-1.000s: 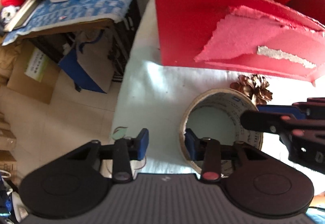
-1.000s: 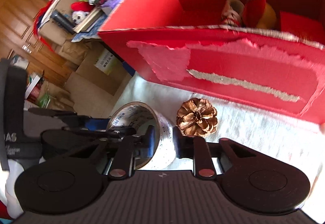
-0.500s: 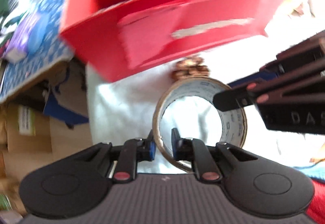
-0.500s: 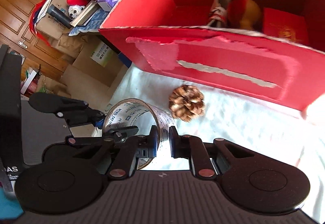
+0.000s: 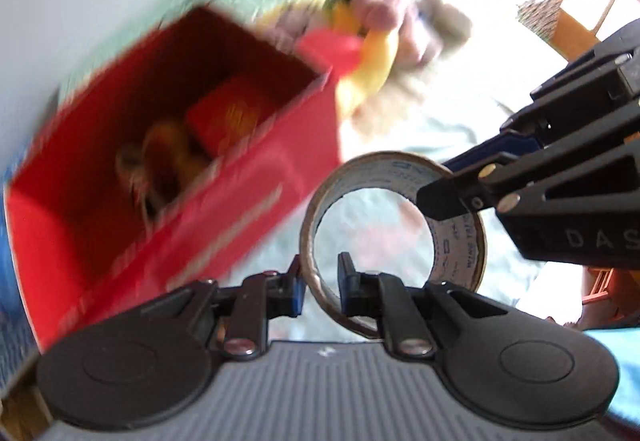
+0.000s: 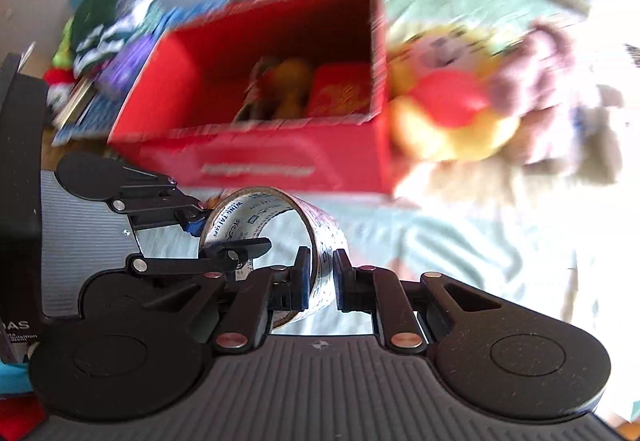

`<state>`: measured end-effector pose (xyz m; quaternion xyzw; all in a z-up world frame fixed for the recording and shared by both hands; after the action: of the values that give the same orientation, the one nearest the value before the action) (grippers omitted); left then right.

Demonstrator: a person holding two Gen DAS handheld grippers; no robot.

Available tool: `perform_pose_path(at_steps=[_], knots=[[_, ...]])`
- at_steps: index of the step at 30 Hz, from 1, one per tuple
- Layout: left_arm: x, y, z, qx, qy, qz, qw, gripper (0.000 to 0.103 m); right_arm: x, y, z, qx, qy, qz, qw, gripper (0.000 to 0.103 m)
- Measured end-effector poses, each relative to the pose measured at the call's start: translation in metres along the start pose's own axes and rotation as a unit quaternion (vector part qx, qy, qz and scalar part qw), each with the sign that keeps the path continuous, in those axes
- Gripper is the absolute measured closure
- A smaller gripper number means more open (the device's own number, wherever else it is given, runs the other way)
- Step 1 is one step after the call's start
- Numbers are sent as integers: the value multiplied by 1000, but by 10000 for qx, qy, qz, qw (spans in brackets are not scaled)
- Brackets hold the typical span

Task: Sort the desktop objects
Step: 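Grasp the packing tape roll rim with the right gripper and lift, then lower the tape roll into the red box and open the right gripper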

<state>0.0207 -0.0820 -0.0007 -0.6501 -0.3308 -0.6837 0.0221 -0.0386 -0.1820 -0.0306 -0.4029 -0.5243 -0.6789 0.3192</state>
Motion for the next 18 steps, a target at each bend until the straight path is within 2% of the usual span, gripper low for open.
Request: perform_pose_path(at_steps=[6, 10, 14, 18], knots=[[29, 43, -1, -294, 10, -578, 9979, 92, 30, 27, -6, -87, -358, -604, 9975, 90], [50, 64, 23, -253, 203, -916, 9953, 92, 39, 58, 3, 42, -388, -996, 9943, 90], [70, 82, 59, 12, 543, -1158, 9918, 92, 34, 92, 17, 179, -122, -1328, 9909, 90], [74, 86, 106, 469, 876, -1100, 9889, 92, 1, 124, 33, 214, 398, -1229, 9914, 91]])
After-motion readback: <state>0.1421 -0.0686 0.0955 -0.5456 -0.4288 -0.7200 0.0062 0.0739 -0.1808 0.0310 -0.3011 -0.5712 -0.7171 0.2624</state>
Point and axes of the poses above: each gripper's, at about its wrist camera, not at the fingertips, and x roughly against the way its jaws point, z to its left, y to its top, the point moved 3 cm from there along -x, roughly the way its jaws point, and after that the axes turned 7 degrees about -y, right-handed, at the moved point
